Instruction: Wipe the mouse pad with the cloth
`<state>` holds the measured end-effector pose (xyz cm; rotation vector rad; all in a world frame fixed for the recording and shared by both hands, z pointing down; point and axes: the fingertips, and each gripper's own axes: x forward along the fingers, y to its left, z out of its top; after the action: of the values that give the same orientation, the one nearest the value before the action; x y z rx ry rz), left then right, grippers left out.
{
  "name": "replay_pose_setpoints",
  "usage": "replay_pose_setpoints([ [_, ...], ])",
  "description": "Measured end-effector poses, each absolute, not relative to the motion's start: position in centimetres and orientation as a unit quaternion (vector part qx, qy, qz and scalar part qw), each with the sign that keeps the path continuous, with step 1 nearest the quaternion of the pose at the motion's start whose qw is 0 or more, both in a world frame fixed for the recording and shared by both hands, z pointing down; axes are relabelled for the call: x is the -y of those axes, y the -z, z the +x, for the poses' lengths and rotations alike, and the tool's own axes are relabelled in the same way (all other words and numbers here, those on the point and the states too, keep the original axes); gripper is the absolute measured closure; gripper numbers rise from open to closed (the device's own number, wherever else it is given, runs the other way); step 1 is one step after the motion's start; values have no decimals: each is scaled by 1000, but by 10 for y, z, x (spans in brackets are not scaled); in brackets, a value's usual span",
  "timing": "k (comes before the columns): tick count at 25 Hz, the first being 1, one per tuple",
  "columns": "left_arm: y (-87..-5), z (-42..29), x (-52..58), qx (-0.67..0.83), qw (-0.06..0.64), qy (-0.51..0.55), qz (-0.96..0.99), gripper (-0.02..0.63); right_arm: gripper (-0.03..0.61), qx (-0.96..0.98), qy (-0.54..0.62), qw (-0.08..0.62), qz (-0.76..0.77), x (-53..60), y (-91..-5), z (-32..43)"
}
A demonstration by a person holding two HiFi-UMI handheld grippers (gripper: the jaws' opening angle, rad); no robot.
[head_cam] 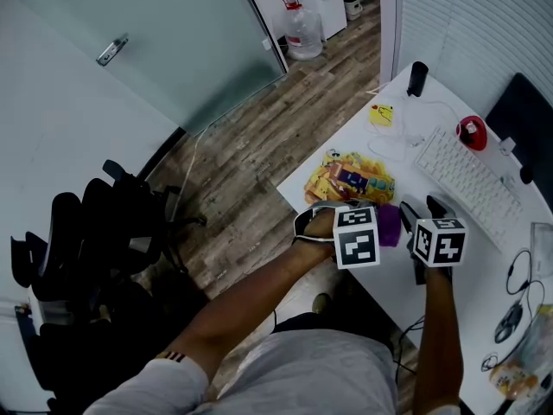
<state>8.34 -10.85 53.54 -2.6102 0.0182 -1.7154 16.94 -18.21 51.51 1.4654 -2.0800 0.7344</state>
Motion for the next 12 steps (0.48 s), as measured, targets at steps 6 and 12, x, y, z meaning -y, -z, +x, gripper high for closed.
replay_pose_setpoints([
  [6, -543, 86, 106, -2, -2, 555, -832, 531, 321, 758, -261, 277, 529, 205, -523, 156],
  [12, -546, 88, 106, -3, 3, 561, -828, 532, 321, 755, -258, 308, 518, 220, -534, 147],
])
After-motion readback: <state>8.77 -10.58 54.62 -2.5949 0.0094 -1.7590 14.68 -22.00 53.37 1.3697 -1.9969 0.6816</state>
